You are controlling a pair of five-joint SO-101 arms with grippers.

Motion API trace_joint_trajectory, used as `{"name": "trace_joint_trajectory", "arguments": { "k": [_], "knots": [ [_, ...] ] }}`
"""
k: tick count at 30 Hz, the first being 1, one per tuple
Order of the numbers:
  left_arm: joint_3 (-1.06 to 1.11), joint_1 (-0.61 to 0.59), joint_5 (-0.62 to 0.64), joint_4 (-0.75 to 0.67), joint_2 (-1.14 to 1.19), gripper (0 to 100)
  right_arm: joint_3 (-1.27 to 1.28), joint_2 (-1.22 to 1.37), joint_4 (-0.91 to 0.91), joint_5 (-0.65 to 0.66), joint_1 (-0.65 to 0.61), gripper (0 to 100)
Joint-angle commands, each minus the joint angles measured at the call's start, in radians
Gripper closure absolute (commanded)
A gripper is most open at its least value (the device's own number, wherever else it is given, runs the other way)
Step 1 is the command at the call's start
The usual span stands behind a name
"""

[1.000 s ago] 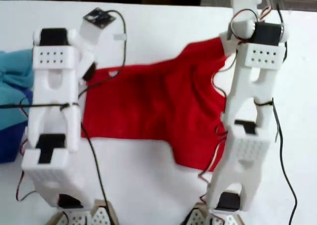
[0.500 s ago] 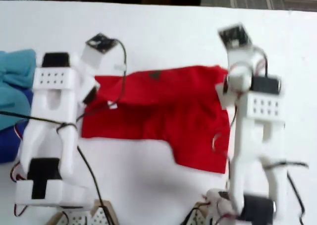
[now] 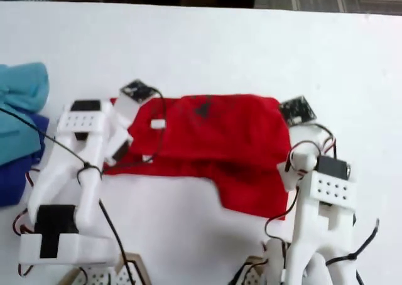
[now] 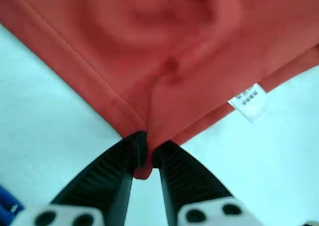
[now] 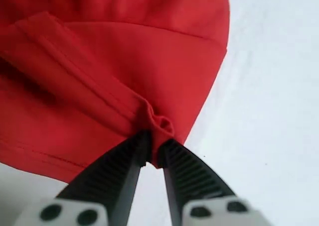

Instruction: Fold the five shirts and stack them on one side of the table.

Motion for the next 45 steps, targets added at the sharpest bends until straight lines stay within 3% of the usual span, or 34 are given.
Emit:
{"name": "trace_joint_trajectory", "arguments": {
  "k": [1, 10, 25, 30, 34, 39, 45],
  "knots": [
    [0.058, 0.005, -0.008, -0.077, -0.043, 97, 0.052, -0.038, -0.036, 0.04, 0.028, 97.9],
    [0.157, 0.005, -0.008, -0.172, -0.04, 97, 0.175, -0.041, -0.105, 0.083, 0.035, 97.9],
    [0.159, -0.003, -0.009, -0.166, -0.043, 97, 0.196, -0.048, -0.058, 0.084, 0.053, 97.9],
    [0.154, -0.005, -0.009, -0.158, -0.049, 97, 0.196, -0.047, -0.058, 0.084, 0.053, 93.0],
    [0.09, -0.025, -0.009, -0.078, -0.049, 90, 0.143, -0.048, 0.001, 0.084, 0.051, 80.4],
    [-0.107, -0.086, -0.009, 0.1, -0.051, 81, -0.078, -0.048, 0.177, 0.075, 0.051, 79.7],
    [-0.44, -0.124, 0.0, 0.256, -0.041, 80, -0.425, -0.047, 0.318, -0.002, 0.051, 79.7]
  ]
}}
